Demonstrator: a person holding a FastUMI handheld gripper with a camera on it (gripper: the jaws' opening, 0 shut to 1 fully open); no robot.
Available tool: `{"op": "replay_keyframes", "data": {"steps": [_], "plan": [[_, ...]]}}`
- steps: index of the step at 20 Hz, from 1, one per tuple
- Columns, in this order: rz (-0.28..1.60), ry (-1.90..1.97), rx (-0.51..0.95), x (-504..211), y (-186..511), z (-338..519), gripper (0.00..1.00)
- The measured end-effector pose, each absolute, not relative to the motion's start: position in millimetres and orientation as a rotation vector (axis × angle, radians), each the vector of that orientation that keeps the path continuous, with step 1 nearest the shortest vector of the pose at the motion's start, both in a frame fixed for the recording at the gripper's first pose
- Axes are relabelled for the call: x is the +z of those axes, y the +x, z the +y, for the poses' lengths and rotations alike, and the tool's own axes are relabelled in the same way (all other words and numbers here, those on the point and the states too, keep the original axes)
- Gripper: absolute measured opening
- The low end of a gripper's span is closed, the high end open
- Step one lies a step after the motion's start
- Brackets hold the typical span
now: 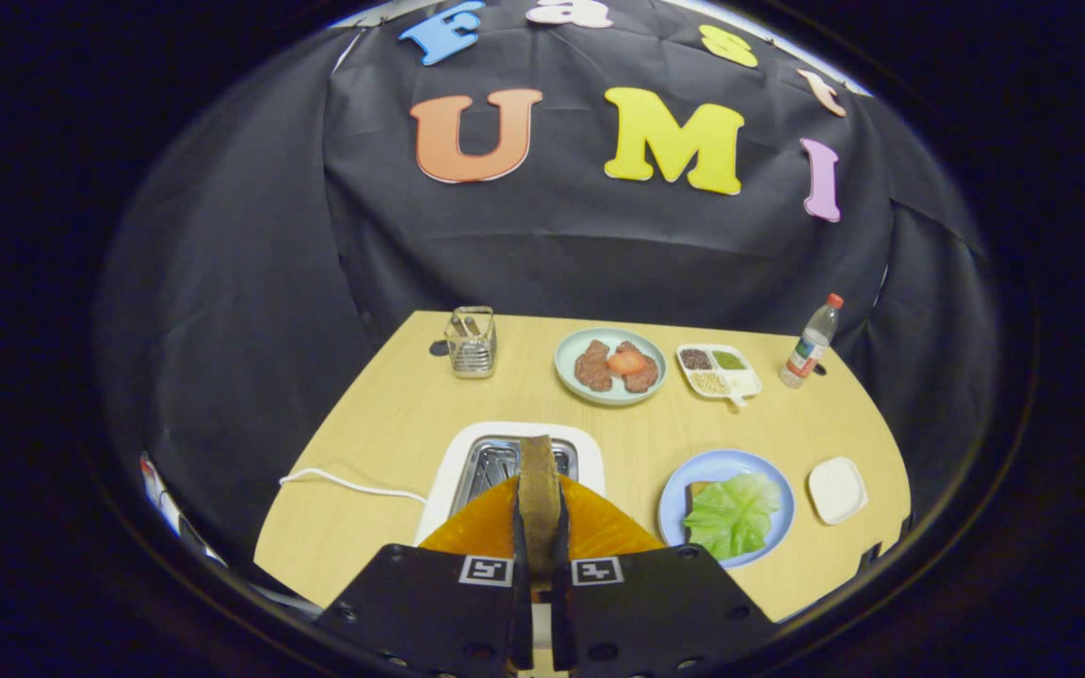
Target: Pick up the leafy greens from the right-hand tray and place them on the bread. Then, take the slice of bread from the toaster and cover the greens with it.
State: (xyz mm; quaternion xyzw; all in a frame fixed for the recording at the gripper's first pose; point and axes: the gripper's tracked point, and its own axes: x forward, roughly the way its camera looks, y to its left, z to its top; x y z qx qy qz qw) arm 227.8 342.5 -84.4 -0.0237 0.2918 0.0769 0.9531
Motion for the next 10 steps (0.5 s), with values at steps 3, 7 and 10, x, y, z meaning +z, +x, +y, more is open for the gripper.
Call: {"op": "replay_keyframes", "data": {"steps": [3, 7, 10], "plan": [[0.547, -0.032, 0.164, -49, 221, 342, 0.08], [0.484, -0.014, 0.162, -1, 214, 327, 0.08], [0.462, 0.034, 0.149, 15, 212, 308, 0.08]]}}
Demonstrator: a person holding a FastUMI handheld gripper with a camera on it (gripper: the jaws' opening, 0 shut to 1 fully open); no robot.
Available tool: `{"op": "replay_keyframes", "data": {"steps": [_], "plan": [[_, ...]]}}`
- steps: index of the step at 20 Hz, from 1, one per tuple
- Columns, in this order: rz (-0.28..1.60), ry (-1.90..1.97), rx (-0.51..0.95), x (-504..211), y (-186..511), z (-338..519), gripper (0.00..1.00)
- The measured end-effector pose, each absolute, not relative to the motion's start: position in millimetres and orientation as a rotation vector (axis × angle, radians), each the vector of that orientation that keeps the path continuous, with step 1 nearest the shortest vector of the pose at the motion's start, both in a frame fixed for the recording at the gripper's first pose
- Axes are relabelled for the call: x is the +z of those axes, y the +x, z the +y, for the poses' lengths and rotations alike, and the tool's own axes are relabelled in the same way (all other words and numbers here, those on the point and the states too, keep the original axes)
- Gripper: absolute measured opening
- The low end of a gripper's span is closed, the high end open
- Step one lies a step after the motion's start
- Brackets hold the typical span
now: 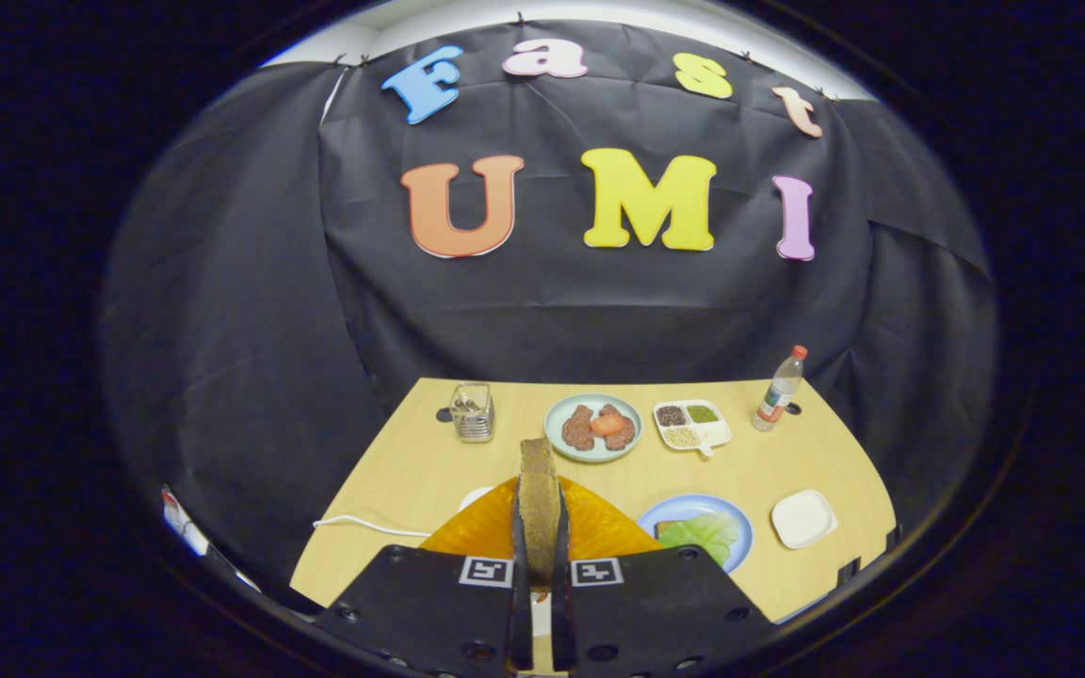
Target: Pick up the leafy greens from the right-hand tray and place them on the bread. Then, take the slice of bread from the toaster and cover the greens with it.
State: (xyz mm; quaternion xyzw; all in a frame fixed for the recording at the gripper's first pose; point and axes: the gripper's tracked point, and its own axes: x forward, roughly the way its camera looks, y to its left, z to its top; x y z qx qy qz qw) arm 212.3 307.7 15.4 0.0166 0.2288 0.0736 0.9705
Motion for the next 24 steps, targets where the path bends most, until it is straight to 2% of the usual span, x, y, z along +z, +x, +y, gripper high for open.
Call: {"op": "replay_keyframes", "data": {"steps": [5, 14, 24], "plan": [[0.452, 0.051, 0.067, -4, 225, 247, 0.08], [0.577, 0.102, -0.044, -114, 268, 163, 0.08], [0.6, 0.235, 0.038, -184, 299, 141, 0.08]]}}
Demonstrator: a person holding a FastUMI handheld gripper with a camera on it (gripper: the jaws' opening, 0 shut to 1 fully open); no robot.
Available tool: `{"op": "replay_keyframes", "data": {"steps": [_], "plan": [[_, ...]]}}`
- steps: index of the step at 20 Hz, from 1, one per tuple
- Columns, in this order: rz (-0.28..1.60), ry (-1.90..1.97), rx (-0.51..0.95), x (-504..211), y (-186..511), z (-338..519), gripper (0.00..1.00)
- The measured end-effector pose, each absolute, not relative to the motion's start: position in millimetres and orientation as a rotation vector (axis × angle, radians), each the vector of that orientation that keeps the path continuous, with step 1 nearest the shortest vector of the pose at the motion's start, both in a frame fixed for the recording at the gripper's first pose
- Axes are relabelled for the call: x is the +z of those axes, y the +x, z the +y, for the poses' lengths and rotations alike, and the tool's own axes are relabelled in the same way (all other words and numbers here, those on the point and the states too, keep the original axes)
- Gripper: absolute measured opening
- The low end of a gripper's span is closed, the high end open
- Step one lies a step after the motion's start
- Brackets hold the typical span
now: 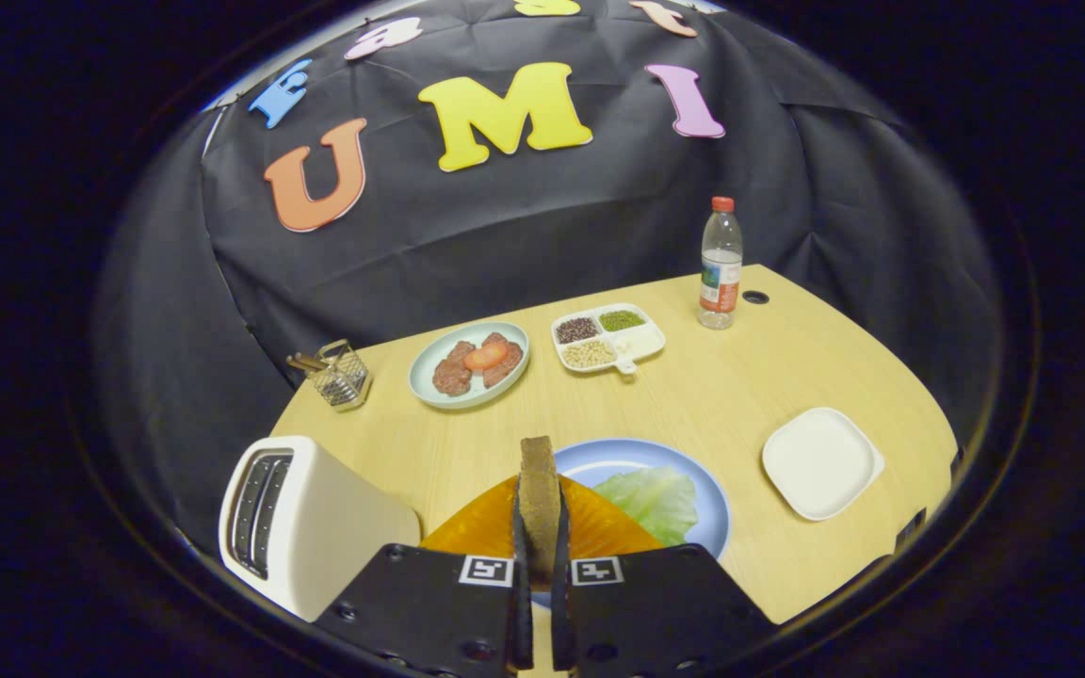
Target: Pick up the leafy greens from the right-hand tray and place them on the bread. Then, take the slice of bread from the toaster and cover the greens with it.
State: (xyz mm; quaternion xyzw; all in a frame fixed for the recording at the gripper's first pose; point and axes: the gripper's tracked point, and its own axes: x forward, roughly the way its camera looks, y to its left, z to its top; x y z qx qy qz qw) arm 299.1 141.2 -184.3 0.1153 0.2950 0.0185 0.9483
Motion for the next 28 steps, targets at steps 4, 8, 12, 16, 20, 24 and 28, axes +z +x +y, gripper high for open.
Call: {"op": "replay_keyframes", "data": {"steps": [4, 8, 12, 16, 20, 24, 28], "plan": [[0.606, 0.24, 0.033, -202, 305, 119, 0.08], [0.641, 0.212, 0.021, -231, 306, 97, 0.08], [0.652, 0.213, 0.022, -252, 311, 85, 0.11], [0.643, 0.153, 0.008, -263, 312, 76, 0.17], [0.604, 0.076, -0.027, -259, 312, 69, 0.37], [0.572, 0.041, -0.059, -247, 310, 65, 0.55], [0.521, 0.037, -0.075, -212, 297, 69, 0.6]]}}
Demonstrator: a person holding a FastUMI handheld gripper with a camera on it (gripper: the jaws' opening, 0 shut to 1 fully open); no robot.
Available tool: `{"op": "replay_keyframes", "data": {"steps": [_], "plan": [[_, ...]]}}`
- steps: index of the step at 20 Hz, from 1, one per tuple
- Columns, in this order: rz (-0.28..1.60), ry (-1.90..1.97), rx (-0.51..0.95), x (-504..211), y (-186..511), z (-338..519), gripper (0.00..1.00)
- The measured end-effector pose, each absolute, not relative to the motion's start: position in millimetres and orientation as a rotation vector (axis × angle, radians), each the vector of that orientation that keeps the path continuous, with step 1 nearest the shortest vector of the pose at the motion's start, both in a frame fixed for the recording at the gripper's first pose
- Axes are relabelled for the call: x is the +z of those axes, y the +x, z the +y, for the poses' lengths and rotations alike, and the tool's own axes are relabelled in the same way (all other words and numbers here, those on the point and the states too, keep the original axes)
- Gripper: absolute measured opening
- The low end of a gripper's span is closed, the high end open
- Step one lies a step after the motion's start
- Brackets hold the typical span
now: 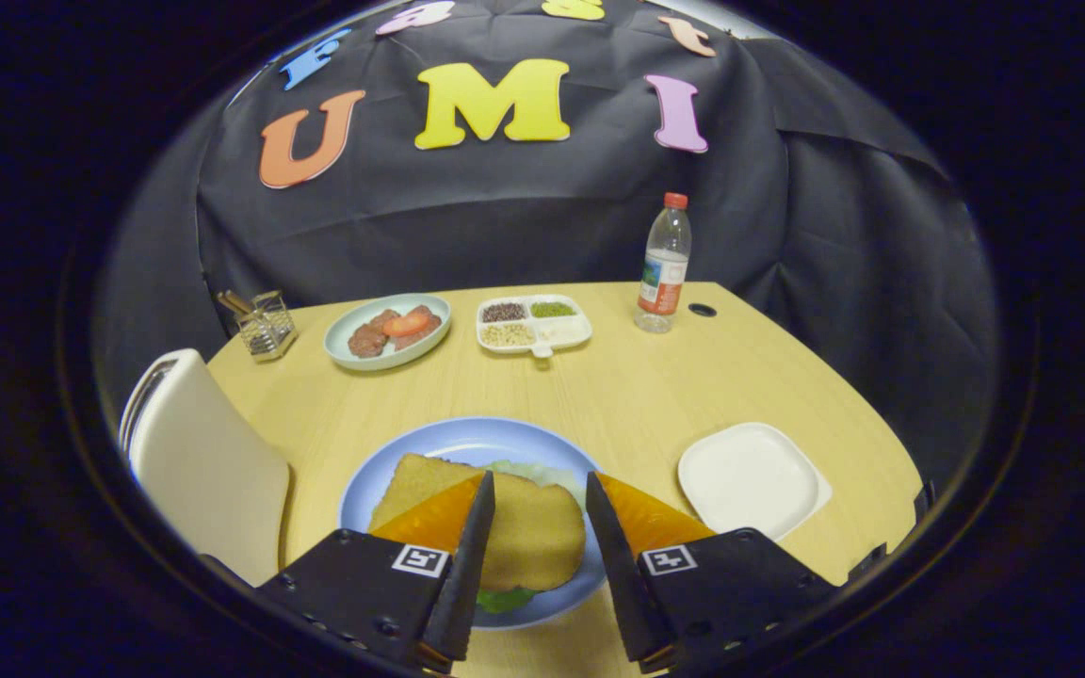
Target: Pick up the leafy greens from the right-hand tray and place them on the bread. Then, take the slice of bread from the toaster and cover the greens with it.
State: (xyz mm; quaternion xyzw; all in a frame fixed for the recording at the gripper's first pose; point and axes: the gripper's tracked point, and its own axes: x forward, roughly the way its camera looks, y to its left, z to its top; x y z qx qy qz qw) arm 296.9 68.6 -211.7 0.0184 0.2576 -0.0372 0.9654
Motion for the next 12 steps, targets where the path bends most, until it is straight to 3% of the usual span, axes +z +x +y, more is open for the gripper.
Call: {"op": "replay_keyframes", "data": {"steps": [1, 5, 7, 12], "plan": [[0.495, 0.03, -0.073, -200, 293, 70, 0.6], [0.39, 0.033, -0.06, -141, 265, 77, 0.76], [0.334, 0.039, -0.055, -111, 246, 80, 0.96], [0.205, 0.038, -0.05, -43, 190, 83, 0.97]]}}
